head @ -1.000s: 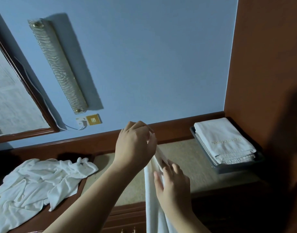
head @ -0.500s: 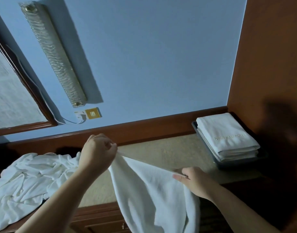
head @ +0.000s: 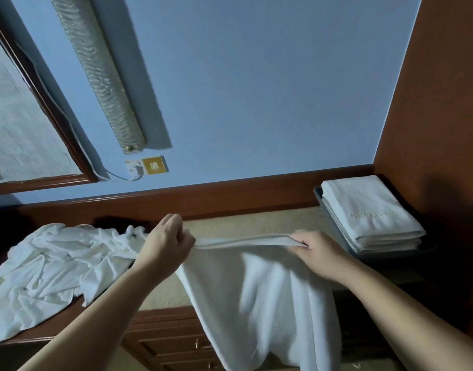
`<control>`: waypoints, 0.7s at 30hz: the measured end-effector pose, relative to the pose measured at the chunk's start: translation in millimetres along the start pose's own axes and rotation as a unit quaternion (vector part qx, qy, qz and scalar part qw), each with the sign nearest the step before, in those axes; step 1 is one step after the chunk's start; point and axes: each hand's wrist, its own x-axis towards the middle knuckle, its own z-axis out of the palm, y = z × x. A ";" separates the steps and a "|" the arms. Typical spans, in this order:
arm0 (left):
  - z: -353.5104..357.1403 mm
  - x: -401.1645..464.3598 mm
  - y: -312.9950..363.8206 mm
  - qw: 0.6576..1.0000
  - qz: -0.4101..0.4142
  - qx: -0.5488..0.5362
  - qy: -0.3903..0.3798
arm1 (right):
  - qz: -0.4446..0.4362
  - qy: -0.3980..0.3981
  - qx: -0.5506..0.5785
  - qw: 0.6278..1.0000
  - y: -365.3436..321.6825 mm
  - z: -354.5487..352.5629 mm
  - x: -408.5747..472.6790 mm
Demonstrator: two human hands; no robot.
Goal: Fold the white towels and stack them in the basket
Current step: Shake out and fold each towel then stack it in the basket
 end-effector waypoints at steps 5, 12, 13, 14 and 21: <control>-6.5 -8.1 0.6 0.991 0.079 0.057 -0.090 | -0.105 0.038 -0.110 0.988 -25.9 -23.1 11.2; -31.0 1.8 -4.9 0.979 0.190 -0.048 -0.063 | -0.089 -0.047 -0.150 0.984 -25.5 -65.4 11.9; -35.9 1.9 -2.2 0.975 0.202 -0.052 -0.069 | -0.067 -0.070 -0.146 0.985 -24.1 -67.4 10.5; -40.0 2.7 0.5 0.973 0.212 -0.048 -0.076 | -0.047 -0.092 -0.144 0.984 -22.6 -68.3 8.8; -54.2 3.0 25.5 0.937 0.311 0.045 -0.156 | 0.008 -0.178 -0.196 0.964 22.1 -30.8 -24.0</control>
